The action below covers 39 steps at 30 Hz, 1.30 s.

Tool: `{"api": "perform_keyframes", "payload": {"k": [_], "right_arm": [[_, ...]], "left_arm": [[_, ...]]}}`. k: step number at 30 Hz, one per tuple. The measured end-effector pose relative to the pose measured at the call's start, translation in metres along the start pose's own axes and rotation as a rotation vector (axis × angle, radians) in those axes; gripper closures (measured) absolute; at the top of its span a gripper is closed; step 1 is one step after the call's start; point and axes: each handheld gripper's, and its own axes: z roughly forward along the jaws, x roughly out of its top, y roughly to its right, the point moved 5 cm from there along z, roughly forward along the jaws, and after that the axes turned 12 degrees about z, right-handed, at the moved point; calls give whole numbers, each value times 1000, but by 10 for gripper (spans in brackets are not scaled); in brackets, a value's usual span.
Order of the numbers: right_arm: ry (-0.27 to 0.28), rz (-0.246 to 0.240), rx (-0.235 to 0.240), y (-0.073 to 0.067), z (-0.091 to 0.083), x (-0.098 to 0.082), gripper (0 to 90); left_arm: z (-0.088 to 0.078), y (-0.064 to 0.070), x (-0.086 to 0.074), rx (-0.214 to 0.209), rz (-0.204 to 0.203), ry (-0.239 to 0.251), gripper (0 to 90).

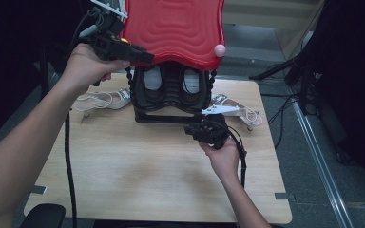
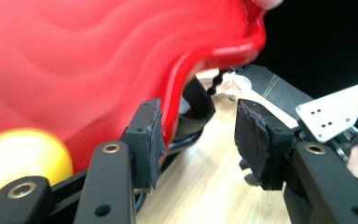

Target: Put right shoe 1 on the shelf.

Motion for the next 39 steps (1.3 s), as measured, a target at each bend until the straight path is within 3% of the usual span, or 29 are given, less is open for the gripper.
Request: {"api": "perform_keyframes", "payload": {"k": [4, 7, 10, 16, 22, 25, 35, 39], "right_arm": [[-16, 1, 3, 3, 0, -5, 690], [-31, -24, 3, 3, 0, -8, 684], [-10, -48, 0, 3, -1, -10, 684], [-31, -30, 11, 10, 1, -20, 684], [0, -3, 31, 17, -2, -25, 683], [-5, -14, 15, 20, -3, -26, 676], [-24, -20, 1, 25, 0, -33, 665], [-10, -21, 4, 26, 1, -35, 665]], "left_arm": [[-8, 5, -13, 2, -7, -6, 494], [-14, 8, -24, 1, -9, -6, 490], [-18, 11, -36, 3, -9, -10, 479], [-21, 15, -63, 10, -22, -22, 471], [-26, 19, -91, 10, -35, -14, 461], [-28, 21, -103, 16, -38, -14, 460], [-5, 15, -152, 21, -66, -49, 465], [8, 12, -172, 10, -80, -54, 556]]}}
